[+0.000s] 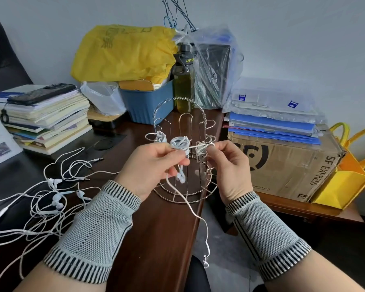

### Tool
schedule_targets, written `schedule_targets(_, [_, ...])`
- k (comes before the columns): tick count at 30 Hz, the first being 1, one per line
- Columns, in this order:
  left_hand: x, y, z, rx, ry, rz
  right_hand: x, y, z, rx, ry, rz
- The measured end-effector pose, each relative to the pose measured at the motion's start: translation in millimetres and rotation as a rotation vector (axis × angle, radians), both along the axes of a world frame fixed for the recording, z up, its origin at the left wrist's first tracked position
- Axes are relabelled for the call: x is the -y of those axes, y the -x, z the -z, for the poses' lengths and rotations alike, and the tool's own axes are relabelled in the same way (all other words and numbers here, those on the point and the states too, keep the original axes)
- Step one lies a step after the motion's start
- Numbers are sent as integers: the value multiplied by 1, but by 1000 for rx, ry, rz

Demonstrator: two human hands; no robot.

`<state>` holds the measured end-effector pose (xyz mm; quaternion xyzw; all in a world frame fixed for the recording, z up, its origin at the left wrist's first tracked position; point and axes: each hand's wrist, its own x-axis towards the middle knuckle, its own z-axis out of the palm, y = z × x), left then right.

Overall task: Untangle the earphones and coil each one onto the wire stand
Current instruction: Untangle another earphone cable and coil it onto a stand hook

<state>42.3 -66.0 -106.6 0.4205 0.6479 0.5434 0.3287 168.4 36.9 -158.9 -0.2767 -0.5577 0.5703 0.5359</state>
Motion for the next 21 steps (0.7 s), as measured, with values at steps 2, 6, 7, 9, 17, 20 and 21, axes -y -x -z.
schedule_targets(2, [-1,-5,2,93,-4,-3,-1,-1,0,-22,4,-10])
schedule_targets(6, [-7,-11,9,106,-24,-104,1,-3,-4,-31,17,-46])
schedule_targets(7, [-9,-10,10,89,-36,-145,3,-3,-7,-23,13,-60])
schedule_targets(9, [-12,-7,13,93,-59,-239,4,-1,-10,23,-38,-62])
schedule_targets(17, [-8,-7,10,-404,-96,-229,-3,11,-3,292,-422,135])
schedule_targets(20, [-1,1,3,-455,-74,11,-5,12,0,311,-377,116])
schedule_targets(21, [1,4,2,-423,-80,72,-5,13,0,302,-344,93])
